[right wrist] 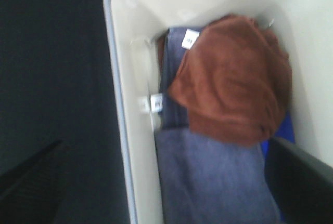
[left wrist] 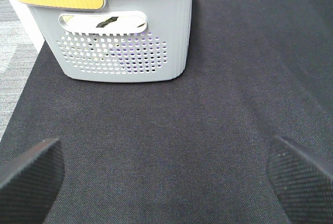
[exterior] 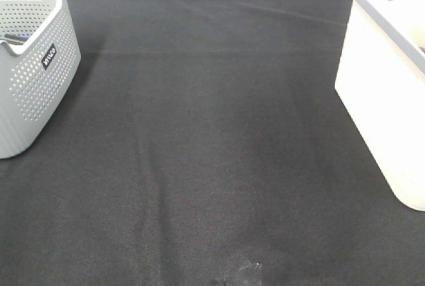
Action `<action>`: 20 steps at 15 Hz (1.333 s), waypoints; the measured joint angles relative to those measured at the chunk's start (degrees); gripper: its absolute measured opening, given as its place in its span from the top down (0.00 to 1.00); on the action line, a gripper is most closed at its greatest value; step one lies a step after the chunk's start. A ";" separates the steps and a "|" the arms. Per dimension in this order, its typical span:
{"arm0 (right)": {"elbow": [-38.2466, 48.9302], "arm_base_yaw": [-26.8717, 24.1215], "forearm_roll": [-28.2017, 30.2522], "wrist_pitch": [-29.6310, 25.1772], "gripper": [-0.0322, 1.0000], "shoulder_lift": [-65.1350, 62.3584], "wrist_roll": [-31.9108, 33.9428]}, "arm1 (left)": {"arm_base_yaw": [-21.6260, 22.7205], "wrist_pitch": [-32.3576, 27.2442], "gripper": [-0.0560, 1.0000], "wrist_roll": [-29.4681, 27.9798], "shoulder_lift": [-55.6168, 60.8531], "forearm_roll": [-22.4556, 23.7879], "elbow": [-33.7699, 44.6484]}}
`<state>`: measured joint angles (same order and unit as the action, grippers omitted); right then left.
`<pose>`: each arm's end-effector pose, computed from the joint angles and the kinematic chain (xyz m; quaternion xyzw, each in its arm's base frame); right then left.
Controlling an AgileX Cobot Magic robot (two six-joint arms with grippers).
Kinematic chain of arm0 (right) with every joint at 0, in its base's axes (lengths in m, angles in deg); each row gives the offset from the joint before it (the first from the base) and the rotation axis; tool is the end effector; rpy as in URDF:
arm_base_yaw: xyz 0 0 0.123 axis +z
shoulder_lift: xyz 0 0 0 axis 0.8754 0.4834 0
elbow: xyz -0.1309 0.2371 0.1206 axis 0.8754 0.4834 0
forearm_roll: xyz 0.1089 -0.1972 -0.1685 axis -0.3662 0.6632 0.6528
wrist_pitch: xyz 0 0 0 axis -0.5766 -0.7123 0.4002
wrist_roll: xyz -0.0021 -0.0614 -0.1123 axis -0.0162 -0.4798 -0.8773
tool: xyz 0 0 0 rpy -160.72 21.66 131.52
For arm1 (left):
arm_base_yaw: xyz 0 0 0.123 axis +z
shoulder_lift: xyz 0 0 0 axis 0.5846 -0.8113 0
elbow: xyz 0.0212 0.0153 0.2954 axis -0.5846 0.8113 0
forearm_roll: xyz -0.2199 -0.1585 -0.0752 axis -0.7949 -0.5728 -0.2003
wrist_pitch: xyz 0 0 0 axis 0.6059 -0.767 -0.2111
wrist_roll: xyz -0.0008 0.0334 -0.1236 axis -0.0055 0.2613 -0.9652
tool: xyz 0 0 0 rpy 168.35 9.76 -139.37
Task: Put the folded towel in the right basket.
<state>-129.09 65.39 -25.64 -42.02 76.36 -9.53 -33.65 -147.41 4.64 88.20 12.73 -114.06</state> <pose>0.3917 0.0164 0.3842 0.0205 0.9592 -0.0263 0.2809 0.0426 0.0021 0.2738 -0.0133 0.8495 0.0139 0.5272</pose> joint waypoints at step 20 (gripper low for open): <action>73.57 0.11 -3.09 6.25 0.03 -93.05 -3.50 | 0.00 0.00 0.01 0.00 0.00 0.00 0.00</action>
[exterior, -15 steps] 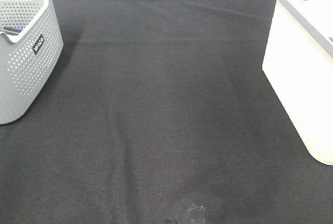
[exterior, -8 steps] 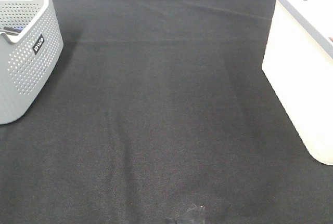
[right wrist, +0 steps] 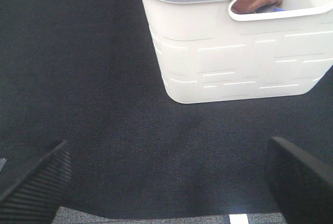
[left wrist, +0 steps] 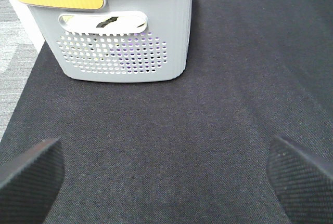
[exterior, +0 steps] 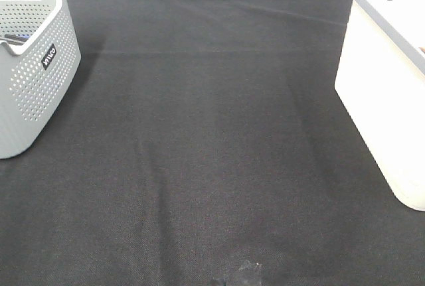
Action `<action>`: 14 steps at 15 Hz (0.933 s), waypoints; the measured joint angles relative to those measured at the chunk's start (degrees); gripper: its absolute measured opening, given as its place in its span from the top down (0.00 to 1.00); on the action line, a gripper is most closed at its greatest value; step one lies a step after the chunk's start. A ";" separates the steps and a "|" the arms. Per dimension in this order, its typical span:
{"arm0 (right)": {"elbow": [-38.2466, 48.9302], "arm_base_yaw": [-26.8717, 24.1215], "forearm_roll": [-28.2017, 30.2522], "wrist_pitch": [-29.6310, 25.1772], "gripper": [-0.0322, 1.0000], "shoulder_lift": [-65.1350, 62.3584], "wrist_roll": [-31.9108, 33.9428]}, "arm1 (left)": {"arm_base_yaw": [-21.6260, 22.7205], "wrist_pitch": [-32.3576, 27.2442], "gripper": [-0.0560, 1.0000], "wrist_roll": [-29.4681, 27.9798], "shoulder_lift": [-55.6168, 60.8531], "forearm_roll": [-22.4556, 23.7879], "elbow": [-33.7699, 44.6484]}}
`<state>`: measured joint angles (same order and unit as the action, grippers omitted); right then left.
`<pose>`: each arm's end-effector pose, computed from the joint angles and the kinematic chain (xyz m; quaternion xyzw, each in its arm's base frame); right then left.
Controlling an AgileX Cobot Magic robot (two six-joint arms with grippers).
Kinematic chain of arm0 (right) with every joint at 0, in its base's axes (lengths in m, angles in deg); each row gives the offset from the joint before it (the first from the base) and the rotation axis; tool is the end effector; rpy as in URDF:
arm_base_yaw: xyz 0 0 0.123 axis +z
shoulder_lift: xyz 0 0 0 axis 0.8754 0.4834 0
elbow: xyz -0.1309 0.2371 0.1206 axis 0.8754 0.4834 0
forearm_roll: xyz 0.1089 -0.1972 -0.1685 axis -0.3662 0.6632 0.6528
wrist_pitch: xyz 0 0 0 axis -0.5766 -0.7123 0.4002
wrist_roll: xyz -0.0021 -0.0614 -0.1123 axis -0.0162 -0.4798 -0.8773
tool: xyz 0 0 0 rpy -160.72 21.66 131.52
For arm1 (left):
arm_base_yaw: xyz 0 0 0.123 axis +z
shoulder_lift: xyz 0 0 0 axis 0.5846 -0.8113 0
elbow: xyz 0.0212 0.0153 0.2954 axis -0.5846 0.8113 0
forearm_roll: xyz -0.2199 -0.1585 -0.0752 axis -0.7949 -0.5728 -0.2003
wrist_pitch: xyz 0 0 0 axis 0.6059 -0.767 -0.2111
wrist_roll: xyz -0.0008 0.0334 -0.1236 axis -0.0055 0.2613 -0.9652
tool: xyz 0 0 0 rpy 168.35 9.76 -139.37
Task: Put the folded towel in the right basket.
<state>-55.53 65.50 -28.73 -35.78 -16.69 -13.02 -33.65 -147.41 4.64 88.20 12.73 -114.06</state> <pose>0.0439 -0.0029 0.2559 -0.0040 0.8746 0.0069 0.4848 0.0426 0.0021 0.2738 -0.0133 0.8495 0.0139 0.5272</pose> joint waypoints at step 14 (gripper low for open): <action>0.00 -2.52 0.00 0.00 0.04 0.00 -0.11 | 0.00 0.00 0.01 0.00 0.00 0.00 0.00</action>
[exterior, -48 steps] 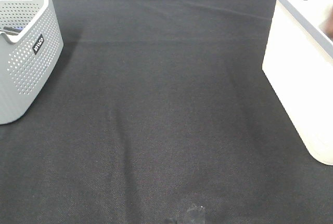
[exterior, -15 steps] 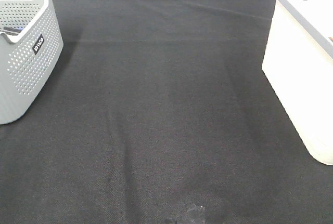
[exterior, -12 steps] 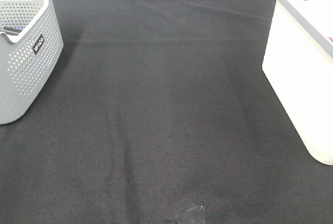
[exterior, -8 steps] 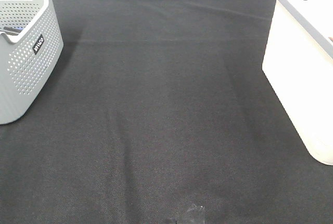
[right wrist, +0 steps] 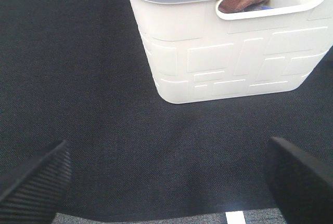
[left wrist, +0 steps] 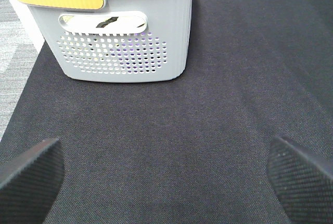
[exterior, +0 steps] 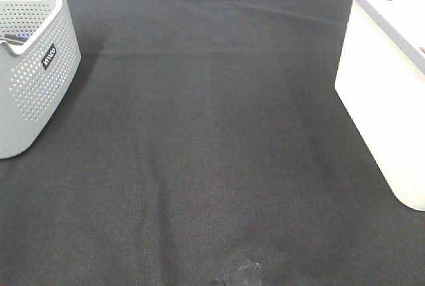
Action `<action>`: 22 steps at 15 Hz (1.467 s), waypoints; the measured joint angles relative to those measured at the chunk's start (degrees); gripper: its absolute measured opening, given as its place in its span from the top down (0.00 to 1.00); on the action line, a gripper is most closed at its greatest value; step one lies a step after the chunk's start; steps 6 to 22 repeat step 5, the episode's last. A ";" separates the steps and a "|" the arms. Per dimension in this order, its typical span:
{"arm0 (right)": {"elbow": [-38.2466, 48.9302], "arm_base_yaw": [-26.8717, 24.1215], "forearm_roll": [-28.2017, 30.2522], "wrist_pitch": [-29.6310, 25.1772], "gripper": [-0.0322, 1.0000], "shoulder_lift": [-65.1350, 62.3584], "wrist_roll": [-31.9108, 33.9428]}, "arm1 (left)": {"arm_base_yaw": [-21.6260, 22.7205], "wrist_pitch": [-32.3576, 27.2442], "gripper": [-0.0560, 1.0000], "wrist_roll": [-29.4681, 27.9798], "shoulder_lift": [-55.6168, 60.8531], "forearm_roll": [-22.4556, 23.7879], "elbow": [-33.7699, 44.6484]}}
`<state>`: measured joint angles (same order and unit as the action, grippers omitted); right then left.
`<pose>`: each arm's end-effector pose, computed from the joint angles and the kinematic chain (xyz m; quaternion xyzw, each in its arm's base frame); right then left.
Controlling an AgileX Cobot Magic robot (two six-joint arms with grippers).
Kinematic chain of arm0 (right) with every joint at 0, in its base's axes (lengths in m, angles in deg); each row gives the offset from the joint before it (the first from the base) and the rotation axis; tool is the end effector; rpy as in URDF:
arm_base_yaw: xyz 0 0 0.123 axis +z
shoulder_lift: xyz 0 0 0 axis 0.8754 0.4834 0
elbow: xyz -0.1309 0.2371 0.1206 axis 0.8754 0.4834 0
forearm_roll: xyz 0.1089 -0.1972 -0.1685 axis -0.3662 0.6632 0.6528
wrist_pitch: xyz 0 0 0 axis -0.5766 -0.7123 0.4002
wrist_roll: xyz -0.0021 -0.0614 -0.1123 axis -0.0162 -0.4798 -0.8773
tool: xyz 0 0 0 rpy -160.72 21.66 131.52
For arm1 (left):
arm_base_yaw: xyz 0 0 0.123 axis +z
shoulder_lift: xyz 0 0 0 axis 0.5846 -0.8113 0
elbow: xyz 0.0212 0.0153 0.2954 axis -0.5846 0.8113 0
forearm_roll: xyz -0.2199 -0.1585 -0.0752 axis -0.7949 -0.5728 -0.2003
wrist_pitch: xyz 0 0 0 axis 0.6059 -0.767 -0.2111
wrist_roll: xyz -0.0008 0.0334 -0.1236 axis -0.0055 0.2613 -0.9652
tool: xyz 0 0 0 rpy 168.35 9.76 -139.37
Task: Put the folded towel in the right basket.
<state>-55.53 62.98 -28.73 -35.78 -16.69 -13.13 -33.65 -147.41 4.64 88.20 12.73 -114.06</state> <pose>0.0437 -0.0049 0.2559 0.0144 0.8745 -0.0043 0.4848 0.0426 0.0021 0.2738 -0.0133 0.8495 0.0139 0.5272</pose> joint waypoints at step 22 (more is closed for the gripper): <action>0.00 0.00 0.00 0.00 0.04 0.00 0.00 | 0.00 0.00 0.01 0.00 0.00 0.00 0.00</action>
